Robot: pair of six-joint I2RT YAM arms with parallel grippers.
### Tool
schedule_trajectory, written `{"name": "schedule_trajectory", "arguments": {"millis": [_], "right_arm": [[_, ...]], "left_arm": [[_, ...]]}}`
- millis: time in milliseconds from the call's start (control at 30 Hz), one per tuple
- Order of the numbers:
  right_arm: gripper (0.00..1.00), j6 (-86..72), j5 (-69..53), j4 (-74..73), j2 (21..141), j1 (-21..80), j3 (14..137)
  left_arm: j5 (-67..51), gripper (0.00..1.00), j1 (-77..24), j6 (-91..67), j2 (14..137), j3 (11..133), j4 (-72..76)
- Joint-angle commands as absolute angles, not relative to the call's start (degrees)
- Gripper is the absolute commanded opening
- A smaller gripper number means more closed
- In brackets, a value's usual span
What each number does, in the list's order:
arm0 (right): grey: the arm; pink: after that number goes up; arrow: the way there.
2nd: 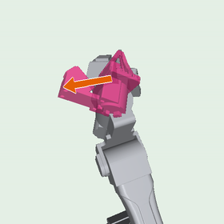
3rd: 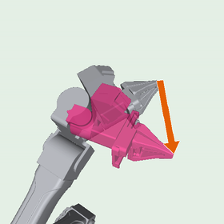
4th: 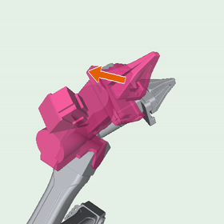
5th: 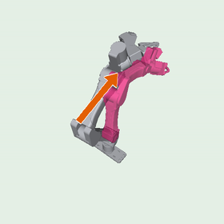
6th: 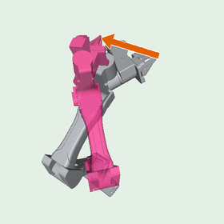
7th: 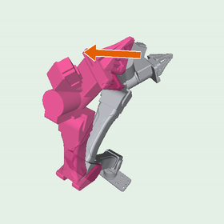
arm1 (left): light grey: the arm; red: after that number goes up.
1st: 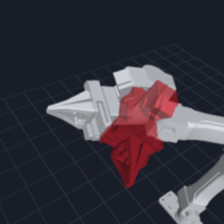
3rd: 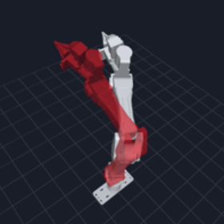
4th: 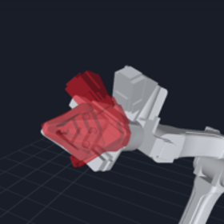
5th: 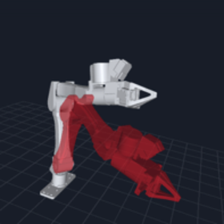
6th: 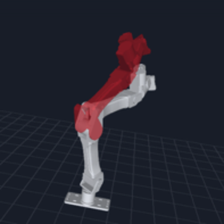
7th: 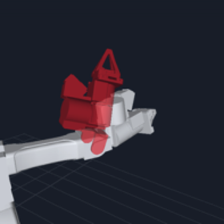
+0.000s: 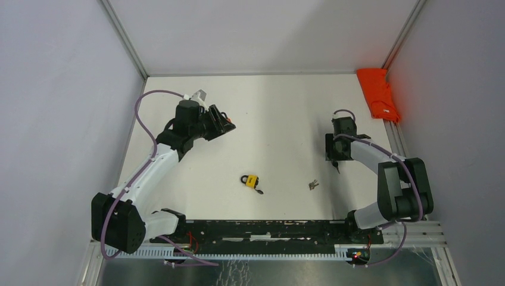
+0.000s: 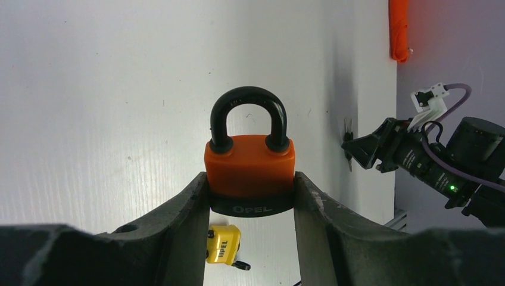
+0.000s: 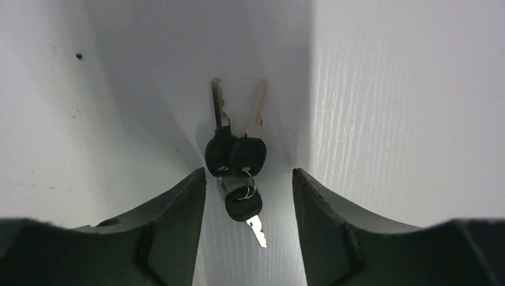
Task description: Unlock with the key
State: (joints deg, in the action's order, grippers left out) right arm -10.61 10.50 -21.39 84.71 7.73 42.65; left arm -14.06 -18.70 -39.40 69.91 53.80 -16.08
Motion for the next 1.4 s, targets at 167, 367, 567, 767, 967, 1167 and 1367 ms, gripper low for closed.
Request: {"name": "schedule_trajectory", "arguments": {"millis": [167,367,567,767,967,1167,1367], "right_arm": [[0.26,-10.34,8.51,-18.18,89.26,6.51,41.72],[0.10,-11.31,6.85,-17.50,89.11,6.40,40.78],[0.00,-11.11,1.88,-18.28,84.78,6.52,42.16],[0.00,-6.82,-5.77,-18.71,81.92,11.75,44.63],[0.00,-1.50,-7.40,-20.45,87.23,21.61,51.82],[0.00,2.55,-13.52,-18.58,95.23,26.71,58.52],[0.17,2.26,-8.86,-21.37,101.42,28.34,60.20]], "left_arm": [[-16.21,0.02,-18.40,-38.23,68.90,53.79,-11.38],[-16.35,0.02,-18.37,-38.14,68.81,53.79,-11.60],[-16.50,0.02,-18.41,-38.47,69.17,53.70,-11.34],[-16.79,0.02,-18.41,-38.93,69.42,53.53,-10.66],[-16.31,0.02,-18.38,-38.94,69.47,53.36,-10.81],[-13.95,0.02,-18.41,-38.22,67.96,53.32,-12.19],[-12.34,0.02,-18.26,-36.97,67.11,53.80,-13.82]]}}
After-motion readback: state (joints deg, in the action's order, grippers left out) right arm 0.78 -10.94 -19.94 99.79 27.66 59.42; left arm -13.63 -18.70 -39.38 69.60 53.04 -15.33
